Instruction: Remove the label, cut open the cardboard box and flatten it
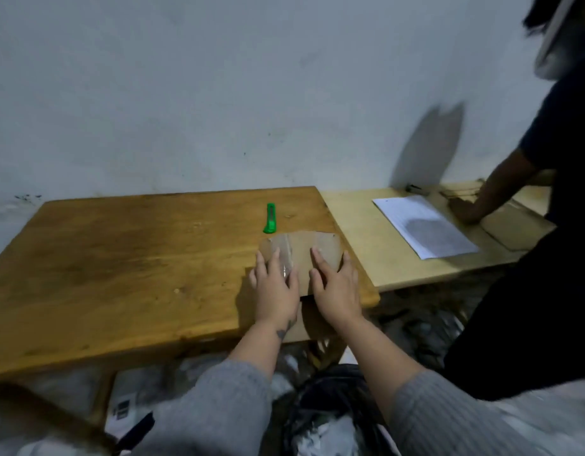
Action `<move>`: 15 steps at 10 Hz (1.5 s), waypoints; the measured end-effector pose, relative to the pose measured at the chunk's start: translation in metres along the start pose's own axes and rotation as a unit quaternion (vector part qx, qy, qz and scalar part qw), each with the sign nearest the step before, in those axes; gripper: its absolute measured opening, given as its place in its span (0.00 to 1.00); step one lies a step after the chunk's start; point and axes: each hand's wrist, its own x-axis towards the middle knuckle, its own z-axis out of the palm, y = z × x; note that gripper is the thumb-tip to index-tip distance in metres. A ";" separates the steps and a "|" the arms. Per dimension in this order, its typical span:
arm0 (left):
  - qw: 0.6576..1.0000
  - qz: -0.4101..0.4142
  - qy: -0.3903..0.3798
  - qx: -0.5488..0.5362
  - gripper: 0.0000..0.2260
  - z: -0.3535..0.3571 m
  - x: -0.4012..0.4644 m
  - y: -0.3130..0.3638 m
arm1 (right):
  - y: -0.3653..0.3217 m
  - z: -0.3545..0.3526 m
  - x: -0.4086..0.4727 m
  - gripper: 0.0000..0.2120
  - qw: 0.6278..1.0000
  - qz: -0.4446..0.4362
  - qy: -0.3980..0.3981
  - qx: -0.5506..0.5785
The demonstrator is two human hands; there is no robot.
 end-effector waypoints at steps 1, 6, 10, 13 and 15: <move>1.000 0.006 -0.018 0.005 0.24 0.038 -0.052 0.023 | 0.049 -0.038 -0.033 0.21 1.000 0.015 -0.007 -0.007; 0.955 -0.043 -0.231 0.178 0.24 0.199 -0.187 -0.089 | 0.240 0.018 -0.188 0.21 0.963 0.220 -0.154 -0.002; 0.896 -0.089 -0.371 0.229 0.25 0.374 -0.184 -0.307 | 0.412 0.229 -0.214 0.22 0.920 0.286 -0.269 0.011; 0.858 -0.152 -0.418 0.259 0.29 0.432 -0.126 -0.345 | 0.457 0.290 -0.153 0.23 0.898 0.313 -0.301 0.078; 0.885 -0.103 -0.412 0.193 0.21 0.385 -0.130 -0.308 | 0.423 0.250 -0.160 0.20 0.891 0.320 -0.301 0.114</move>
